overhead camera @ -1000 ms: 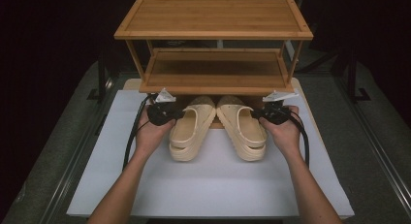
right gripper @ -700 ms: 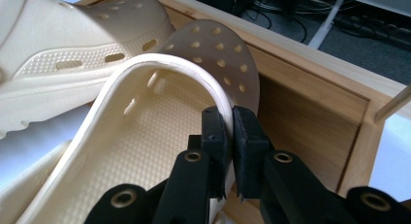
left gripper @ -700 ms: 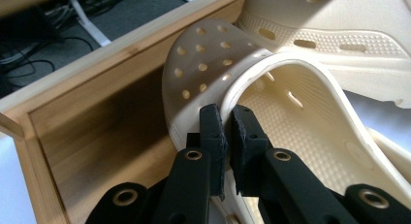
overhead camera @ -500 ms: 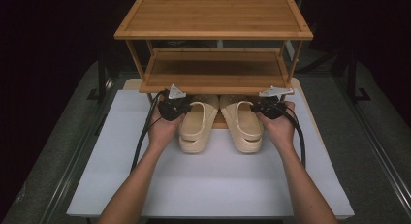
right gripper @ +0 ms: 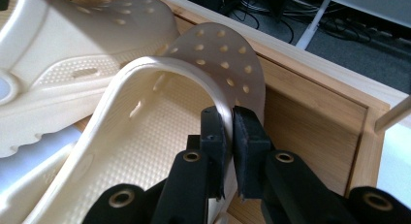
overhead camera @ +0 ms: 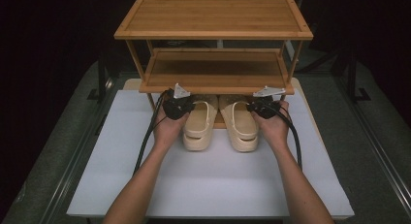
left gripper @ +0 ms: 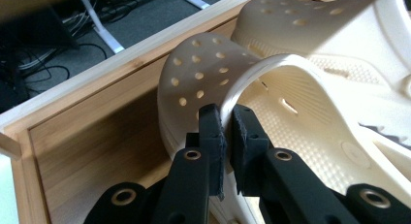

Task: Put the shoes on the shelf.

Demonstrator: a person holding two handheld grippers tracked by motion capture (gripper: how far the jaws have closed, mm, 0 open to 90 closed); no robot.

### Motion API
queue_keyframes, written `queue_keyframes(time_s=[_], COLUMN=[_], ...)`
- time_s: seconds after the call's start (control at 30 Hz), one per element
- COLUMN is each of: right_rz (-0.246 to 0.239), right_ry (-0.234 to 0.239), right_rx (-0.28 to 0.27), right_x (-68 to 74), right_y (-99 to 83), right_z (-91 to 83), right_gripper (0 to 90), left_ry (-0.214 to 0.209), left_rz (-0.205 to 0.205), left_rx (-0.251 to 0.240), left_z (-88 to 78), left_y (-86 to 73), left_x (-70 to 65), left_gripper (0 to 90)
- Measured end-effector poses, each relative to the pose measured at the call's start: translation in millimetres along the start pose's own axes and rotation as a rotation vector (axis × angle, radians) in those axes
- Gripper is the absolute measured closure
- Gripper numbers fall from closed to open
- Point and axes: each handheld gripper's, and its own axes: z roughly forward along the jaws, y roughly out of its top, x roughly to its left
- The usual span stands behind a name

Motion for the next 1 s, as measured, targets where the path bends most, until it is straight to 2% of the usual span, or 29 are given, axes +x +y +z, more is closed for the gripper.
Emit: queue_keyframes(time_s=[0.07,0.13,0.27,0.4,0.5,0.6,0.73,0.8,0.9,0.93,1.0], right_rz=[-0.012,-0.011,-0.006,0.026,0.039,0.041,0.055,0.058,0.068,0.071,0.075], right_ry=[0.001,0.005,0.008,0.046,0.077,0.101,0.135,0.159,0.169,0.177,0.186], right_rx=[0.004,0.000,-0.006,-0.015,-0.021,-0.034,-0.064,-0.064,-0.076,-0.079,-0.072], right_x=[2.7,4.0,3.9,-0.6,-2.1,-3.0,-5.7,-7.4,-9.6,-10.6,-11.5], right_y=[1.2,1.4,1.1,-0.8,-2.7,-4.6,-12.1,-18.4,-30.5,-34.8,-43.0], right_z=[1.4,2.4,3.3,0.1,-7.3,-17.8,-39.1,-50.1,-67.7,-72.9,-81.6], right_gripper=[82.5,81.7,79.9,75.6,69.4,61.5,49.6,46.5,41.9,40.3,38.0], left_ry=[0.013,0.021,-0.017,-0.044,-0.070,-0.081,-0.121,-0.135,-0.162,-0.182,-0.195], left_rz=[0.020,0.017,-0.006,-0.021,-0.045,-0.043,-0.080,-0.085,-0.094,-0.092,-0.086], left_rx=[0.008,0.010,0.010,0.025,0.017,0.017,-0.010,-0.023,-0.045,-0.041,-0.038], left_z=[0.4,0.8,0.2,-1.5,-7.1,-18.4,-41.7,-52.2,-69.7,-75.5,-83.0], left_y=[1.4,2.4,0.3,-0.7,-1.8,-3.6,-12.7,-17.5,-27.2,-31.8,-39.6], left_x=[-1.6,-2.5,-0.2,-0.7,-0.8,1.7,8.5,10.8,12.6,12.6,11.4], left_gripper=[83.5,83.5,82.0,77.5,71.7,64.5,54.0,50.0,44.2,42.4,38.2])
